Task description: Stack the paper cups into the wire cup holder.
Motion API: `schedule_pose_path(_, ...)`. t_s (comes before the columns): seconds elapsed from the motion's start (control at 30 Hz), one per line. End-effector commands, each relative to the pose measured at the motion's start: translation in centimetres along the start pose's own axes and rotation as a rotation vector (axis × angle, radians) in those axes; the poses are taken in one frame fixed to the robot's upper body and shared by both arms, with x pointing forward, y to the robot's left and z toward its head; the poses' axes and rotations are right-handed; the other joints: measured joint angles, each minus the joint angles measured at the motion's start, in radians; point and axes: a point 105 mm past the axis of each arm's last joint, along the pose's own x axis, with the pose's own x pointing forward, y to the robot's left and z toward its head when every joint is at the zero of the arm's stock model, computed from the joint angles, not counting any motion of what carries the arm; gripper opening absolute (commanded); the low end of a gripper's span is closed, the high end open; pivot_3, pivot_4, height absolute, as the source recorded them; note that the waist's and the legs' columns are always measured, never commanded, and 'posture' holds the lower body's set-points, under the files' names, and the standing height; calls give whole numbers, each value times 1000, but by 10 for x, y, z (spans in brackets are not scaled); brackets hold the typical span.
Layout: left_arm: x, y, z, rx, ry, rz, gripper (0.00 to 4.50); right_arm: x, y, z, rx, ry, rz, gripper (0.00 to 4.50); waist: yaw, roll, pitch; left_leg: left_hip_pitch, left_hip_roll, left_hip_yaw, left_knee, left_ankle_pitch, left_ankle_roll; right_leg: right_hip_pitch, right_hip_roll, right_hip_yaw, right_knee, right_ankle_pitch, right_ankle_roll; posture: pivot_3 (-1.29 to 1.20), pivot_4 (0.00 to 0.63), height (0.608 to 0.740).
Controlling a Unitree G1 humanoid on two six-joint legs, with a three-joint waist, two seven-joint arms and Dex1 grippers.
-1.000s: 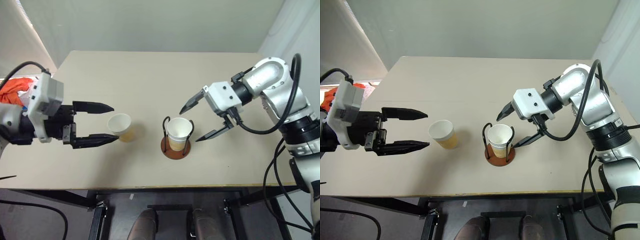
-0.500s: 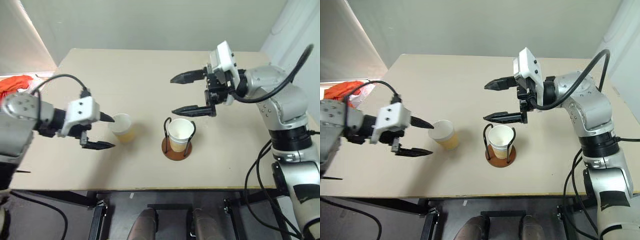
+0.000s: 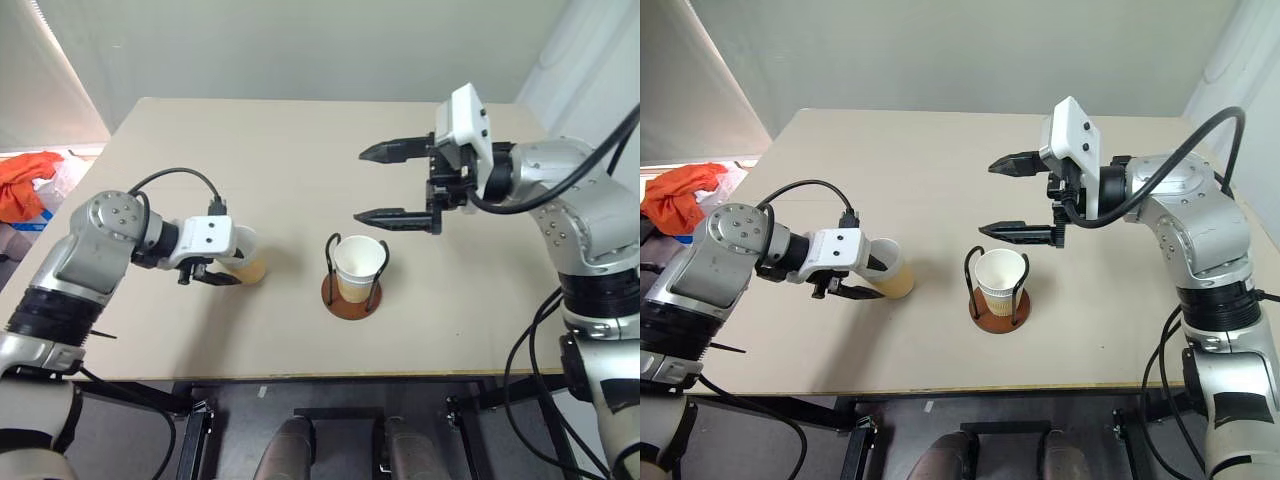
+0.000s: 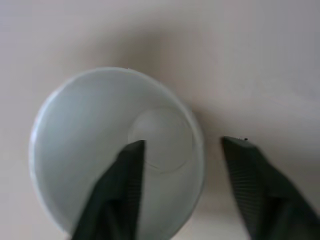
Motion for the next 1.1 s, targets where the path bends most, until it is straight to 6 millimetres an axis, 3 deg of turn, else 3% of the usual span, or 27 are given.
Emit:
schedule_pose_path(0.03,-8,2,6,11,-32,-7,1115,-19,-8,8,-63,18,-63,4500,0,0,0,0,0,0,0,0,0,0,0,0,0,0,0,0,150,740)
schedule_pose_path(0.13,-8,1,6,11,-32,-17,20,-34,-13,1,-66,70,-87,4500,1,0,0,0,0,0,0,1,0,0,0,0,0,1,2,0,150,740)
schedule_pose_path(0.3,-22,7,15,27,-73,-28,20,-68,-3,-4,-25,100,-86,4500,7,-1,0,0,0,0,1,1,1,1,0,0,0,1,3,0,150,740)
schedule_pose_path(0.47,-56,20,61,102,-255,-18,20,-108,31,-8,17,89,-56,4500,21,-2,0,-4,-1,0,2,2,0,1,0,0,-2,2,5,0,150,740)
schedule_pose_path(0.57,-86,32,117,241,-424,-4,20,-132,39,-19,87,120,-164,4500,27,-4,0,-6,-1,0,4,4,-4,1,0,0,-6,4,9,0,150,740)
schedule_pose_path(0.63,-93,33,137,299,-478,-24,20,-134,42,-21,97,126,-201,4500,26,-2,-1,-9,-1,0,6,4,-3,2,0,0,-12,7,14,0,150,740)
schedule_pose_path(0.77,-85,26,171,438,-531,-143,20,-128,43,-22,98,118,-224,4500,9,2,-2,-3,-4,7,9,-2,10,9,-3,5,-16,8,22,0,150,740)
schedule_pose_path(0.9,-59,18,193,606,-474,-259,20,-125,41,-20,85,126,-242,4500,8,1,-1,-3,-3,5,15,-1,12,12,-2,5,-16,9,28,0,150,740)
schedule_pose_path(1.1,-30,15,203,752,-427,-345,20,-125,45,-14,71,142,-287,4500,11,1,-1,-7,-5,5,19,-2,15,12,-3,6,-18,10,33,0,150,740)
